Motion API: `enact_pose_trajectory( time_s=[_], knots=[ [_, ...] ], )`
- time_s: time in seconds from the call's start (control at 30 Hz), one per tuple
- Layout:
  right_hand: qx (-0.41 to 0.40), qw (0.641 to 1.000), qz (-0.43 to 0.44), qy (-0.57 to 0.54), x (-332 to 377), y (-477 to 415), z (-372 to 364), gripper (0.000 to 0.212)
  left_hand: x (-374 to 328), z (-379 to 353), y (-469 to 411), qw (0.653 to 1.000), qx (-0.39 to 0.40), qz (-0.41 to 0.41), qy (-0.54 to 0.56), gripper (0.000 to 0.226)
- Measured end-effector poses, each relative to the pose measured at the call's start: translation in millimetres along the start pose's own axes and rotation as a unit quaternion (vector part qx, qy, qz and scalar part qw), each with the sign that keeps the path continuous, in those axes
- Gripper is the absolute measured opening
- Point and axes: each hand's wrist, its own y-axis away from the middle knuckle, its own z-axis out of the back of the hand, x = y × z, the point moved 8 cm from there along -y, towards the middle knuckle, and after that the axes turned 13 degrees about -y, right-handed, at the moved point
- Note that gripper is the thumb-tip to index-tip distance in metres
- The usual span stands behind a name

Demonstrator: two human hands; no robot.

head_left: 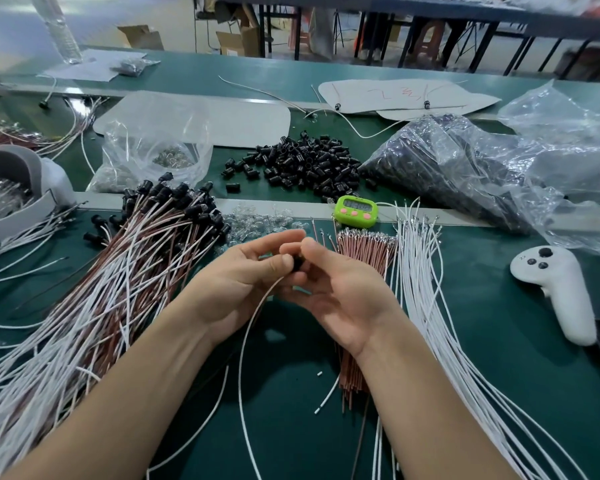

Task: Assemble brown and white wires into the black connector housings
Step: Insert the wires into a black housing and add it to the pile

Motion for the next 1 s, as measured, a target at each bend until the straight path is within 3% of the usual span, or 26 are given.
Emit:
enact_pose_trajectory(
  time_s=[0.1,0.17,0.23,0.37,0.47,0.57,0.67,0.83,0.9,1.0],
  knots=[
    [-0.025,0.999,-0.007,-0.030,1.6,-1.3,1.3,0.057,-4.0,3.8,-1.1,0.999,-0.024,-0.005,-0.049,0.039],
    [-0.028,0.999,-0.005,-0.039,5.0,2.6,-2.4,0.061,-4.9,7.5,-1.6,0.998,-0.049,-0.001,-0.035,0.035],
    [-0.039,0.999,0.002,-0.012,8.8,9.6,-8.6,0.052,-9.6,9.8,-1.2,0.998,-0.059,0.012,0.015,0.030],
    [-0.020,0.987,-0.037,0.154,-1.1,23.4,-38.5,0.037,-37.5,14.0,3.6,0.993,-0.027,0.007,0.116,0.038],
    [-0.005,0.982,-0.049,0.180,-16.8,31.9,-65.3,0.052,-63.6,22.7,10.9,0.992,-0.017,-0.022,0.122,0.034],
    [-0.005,0.975,-0.037,0.219,-30.4,39.9,-89.5,0.036,-84.6,32.1,22.1,0.994,-0.026,-0.047,0.092,0.032],
    [-0.007,0.966,0.000,0.257,-32.0,47.0,-108.9,0.019,-105.2,50.6,35.9,0.994,-0.086,-0.066,0.016,0.027],
    [0.032,0.969,-0.001,0.244,-54.8,55.3,-142.0,0.018,-151.5,103.6,61.8,0.967,-0.229,-0.093,-0.059,0.020],
    [0.035,0.949,0.002,0.314,-69.8,53.9,-148.2,0.027,-169.2,124.3,71.0,0.949,-0.278,-0.095,-0.117,0.022],
    [0.030,0.865,0.025,0.501,-85.3,45.4,-158.2,0.028,-189.1,147.9,76.9,0.902,-0.352,-0.107,-0.226,0.024]
  ],
)
